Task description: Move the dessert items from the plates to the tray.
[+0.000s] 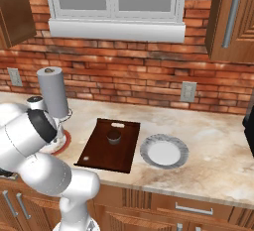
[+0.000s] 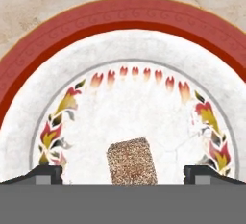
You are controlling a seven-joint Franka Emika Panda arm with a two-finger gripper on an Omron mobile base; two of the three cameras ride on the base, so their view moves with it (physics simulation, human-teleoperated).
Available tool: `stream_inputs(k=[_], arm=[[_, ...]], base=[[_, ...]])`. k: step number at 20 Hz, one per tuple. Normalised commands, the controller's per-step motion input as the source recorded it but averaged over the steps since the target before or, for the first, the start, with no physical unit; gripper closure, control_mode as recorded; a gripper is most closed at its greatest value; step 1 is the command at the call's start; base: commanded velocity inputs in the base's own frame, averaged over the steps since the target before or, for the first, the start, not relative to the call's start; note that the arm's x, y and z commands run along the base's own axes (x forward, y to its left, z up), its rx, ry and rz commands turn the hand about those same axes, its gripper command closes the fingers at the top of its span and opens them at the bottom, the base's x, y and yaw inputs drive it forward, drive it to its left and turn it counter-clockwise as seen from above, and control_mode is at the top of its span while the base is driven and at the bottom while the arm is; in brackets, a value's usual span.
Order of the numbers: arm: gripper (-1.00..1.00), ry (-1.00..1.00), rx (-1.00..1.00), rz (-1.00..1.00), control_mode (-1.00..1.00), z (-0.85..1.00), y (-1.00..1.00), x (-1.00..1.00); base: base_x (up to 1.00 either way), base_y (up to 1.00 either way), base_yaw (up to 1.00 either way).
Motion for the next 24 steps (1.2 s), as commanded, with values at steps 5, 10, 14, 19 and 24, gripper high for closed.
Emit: stream_inputs(k=[5,10,14,19,24], arm=[[-1.0,0.0,0.0,0.01,-1.0,-0.05,-0.01,0.08],[-1.0,0.0,0.0,0.01,-1.0,-0.15,-0.02,0.01],[-1.0,0.0,0.0,0.01,-1.0,-0.05,0.0,0.0],[1.0,0.0,0.0,0.0,-1.0,0.0,0.0,0.0],[1.0,0.0,0.0,0.0,-1.0,0.0,0.0,0.0]], base=[[0.0,0.0,0.0],[0.0,0.0,0.0],[0.0,0.0,0.0],[0.0,0.0,0.0],[0.0,0.0,0.0]])
